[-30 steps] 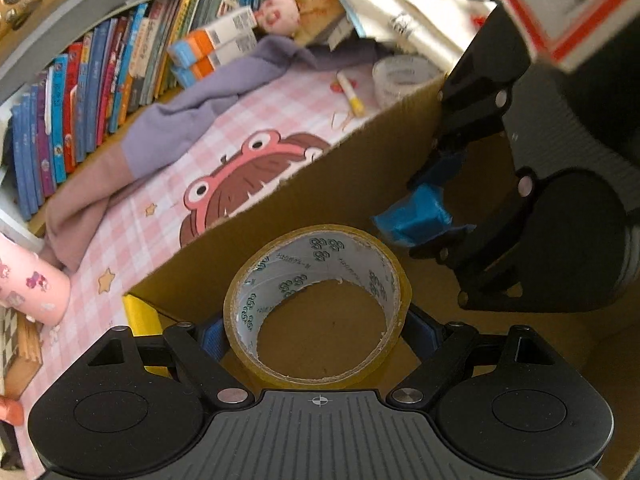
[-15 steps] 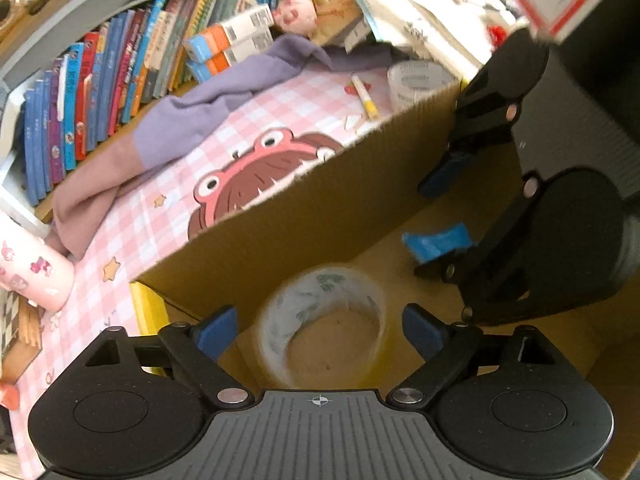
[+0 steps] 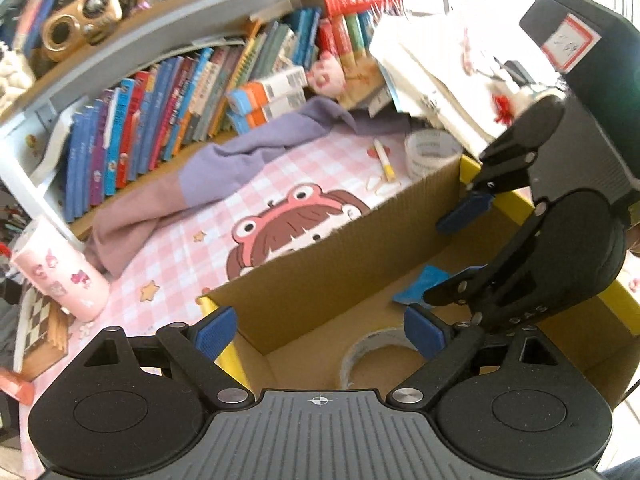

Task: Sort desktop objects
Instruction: 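Lower both into the yellow box and open both tools to release, then raise both tools out of the yellow box and pull back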

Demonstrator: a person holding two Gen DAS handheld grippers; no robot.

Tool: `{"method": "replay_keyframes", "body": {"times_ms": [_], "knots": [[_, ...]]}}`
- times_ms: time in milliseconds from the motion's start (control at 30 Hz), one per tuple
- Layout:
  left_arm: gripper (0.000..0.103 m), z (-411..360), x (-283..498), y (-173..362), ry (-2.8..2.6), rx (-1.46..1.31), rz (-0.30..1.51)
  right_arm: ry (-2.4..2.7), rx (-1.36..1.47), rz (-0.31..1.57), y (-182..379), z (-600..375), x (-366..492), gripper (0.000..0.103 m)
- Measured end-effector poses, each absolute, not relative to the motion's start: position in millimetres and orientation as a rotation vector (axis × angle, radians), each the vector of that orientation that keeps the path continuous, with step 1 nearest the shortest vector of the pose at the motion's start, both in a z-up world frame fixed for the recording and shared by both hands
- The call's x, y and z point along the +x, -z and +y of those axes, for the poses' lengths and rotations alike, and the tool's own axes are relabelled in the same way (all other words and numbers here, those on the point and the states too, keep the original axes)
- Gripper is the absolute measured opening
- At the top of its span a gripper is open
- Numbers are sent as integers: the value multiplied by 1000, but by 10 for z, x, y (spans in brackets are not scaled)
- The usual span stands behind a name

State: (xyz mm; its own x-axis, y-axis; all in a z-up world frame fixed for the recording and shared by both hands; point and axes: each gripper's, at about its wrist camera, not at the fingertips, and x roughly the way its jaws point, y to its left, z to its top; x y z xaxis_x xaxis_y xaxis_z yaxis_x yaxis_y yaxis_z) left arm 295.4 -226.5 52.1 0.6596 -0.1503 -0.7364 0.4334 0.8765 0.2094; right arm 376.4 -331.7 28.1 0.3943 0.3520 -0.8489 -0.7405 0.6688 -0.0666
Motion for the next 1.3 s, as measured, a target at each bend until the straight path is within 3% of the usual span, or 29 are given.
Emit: {"method": "replay_keyframes", "body": {"times_ms": [667,1300], "knots": [[93,-1691,2150,-971,352,249,582,-492,-243,754,-989,-3707,2843,56],[93,-803,1248,-757,354,116,610,-225,-6,677,-844,-3261,1419,57]]}}
